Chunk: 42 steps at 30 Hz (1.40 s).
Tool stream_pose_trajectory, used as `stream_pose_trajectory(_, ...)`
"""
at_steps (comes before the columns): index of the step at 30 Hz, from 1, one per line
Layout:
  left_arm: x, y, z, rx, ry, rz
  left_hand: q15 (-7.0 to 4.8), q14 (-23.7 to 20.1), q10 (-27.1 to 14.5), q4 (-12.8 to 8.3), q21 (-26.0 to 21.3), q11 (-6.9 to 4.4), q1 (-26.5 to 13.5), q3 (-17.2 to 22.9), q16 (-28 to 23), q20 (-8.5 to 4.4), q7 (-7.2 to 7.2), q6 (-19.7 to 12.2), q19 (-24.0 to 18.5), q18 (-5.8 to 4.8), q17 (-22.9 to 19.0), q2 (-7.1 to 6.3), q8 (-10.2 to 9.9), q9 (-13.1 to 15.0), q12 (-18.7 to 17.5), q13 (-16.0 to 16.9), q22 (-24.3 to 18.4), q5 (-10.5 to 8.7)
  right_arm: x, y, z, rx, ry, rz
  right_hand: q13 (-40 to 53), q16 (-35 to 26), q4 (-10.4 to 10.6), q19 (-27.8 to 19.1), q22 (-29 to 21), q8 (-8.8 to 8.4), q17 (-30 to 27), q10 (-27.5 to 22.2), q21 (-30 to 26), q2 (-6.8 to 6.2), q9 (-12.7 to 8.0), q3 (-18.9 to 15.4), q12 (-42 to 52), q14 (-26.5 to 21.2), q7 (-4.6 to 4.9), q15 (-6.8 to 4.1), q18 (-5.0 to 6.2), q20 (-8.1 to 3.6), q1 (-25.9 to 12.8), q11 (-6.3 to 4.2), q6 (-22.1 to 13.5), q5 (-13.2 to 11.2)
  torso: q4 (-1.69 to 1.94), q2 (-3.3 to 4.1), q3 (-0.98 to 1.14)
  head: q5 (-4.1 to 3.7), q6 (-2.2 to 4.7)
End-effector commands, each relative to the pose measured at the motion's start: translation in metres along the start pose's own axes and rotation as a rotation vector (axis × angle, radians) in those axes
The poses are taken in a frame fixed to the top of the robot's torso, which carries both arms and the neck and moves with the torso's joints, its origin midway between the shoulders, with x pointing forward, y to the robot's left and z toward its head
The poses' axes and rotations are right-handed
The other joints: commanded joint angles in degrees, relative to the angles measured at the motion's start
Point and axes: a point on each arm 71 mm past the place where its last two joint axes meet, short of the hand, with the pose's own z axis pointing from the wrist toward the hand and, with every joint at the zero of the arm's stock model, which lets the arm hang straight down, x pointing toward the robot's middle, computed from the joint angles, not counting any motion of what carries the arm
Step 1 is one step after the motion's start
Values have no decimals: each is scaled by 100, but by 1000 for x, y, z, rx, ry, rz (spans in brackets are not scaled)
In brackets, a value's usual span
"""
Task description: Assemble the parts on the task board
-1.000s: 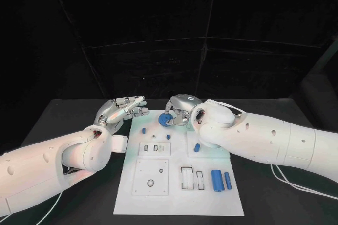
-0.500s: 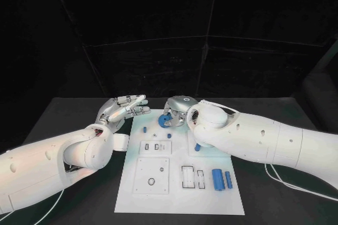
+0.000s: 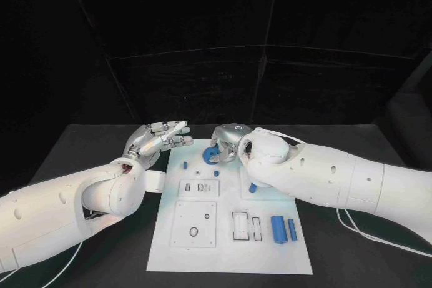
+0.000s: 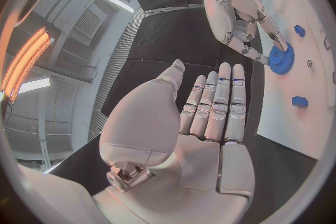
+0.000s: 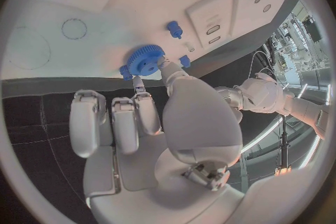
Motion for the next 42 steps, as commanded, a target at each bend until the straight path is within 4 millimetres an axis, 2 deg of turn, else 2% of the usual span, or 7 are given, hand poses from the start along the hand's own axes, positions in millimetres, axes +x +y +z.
stream_pose_trajectory(1,1,-1,0,7,16,-3,15,11,26,-34,-34,2,0,14,-38,-2,5,42,52,79,9,60,-36,-6,-26,-7,-6,-20,1,1,0,2,28,-10,379,-1,109,107,55,-41,1337,8,-34,-50,12,-70,-17,556,3,42,-25,60,-20,48,-41,-30,1,0,2,-1,-4)
stream_pose_trajectory(7,1,-1,0,8,15,-3,16,10,26,-52,-38,3,2,14,-48,-2,8,42,56,79,12,62,-44,-7,-34,-9,-11,-20,3,0,0,6,50,3,400,2,610,109,67,-48,1345,19,-26,-32,19,-240,-1,558,7,53,-26,73,-185,56,-21,86,-3,0,1,-6,-8)
stream_pose_trajectory(15,1,-1,0,8,13,-2,16,10,26,-52,-38,3,2,14,-48,-2,8,42,56,79,12,62,-44,-7,-34,-9,-11,-20,4,-5,-2,19,66,19,440,7,918,115,85,-49,1357,46,-15,-3,19,-326,28,561,-1,46,-29,69,-313,50,17,192,-7,-1,1,-8,-14)
stream_pose_trajectory(18,1,-1,0,8,13,-2,17,10,22,-65,-41,6,8,16,-54,-2,12,40,58,79,13,64,-51,-8,-41,-10,-13,-20,3,-7,-3,19,50,33,453,9,986,119,96,-66,1361,53,-9,25,17,-426,37,562,1,47,-31,68,-335,51,15,431,-1,0,1,-19,-18)
stream_pose_trajectory(31,-1,-2,0,9,7,1,18,11,19,-96,-45,10,24,21,-63,-2,17,38,63,79,16,66,-61,-9,-51,-11,-19,-19,-15,-26,-26,-36,-166,154,572,22,796,148,162,-41,1393,146,25,115,25,-541,127,569,-38,17,-43,41,-7,14,145,986,-31,-4,15,-44,6)
stream_pose_trajectory(36,-3,-2,-1,9,5,3,18,11,18,-97,-45,10,24,21,-64,-2,17,38,63,79,16,66,-62,-9,-52,-11,-19,-19,-16,-61,-50,-55,-117,259,520,1,547,126,118,-58,1344,104,1,137,20,-517,77,557,-40,11,-35,35,361,9,163,802,-27,-9,3,-119,37)
stream_pose_trajectory(42,-3,-2,-1,9,6,2,17,16,27,-119,-48,7,36,27,-69,-2,13,47,68,79,19,71,-65,-8,-54,-9,-23,-18,-17,-121,-79,-23,-53,383,486,-23,156,103,89,-117,1290,68,-19,55,11,-520,38,544,-34,14,-30,39,813,12,105,599,-66,-15,21,-212,79)
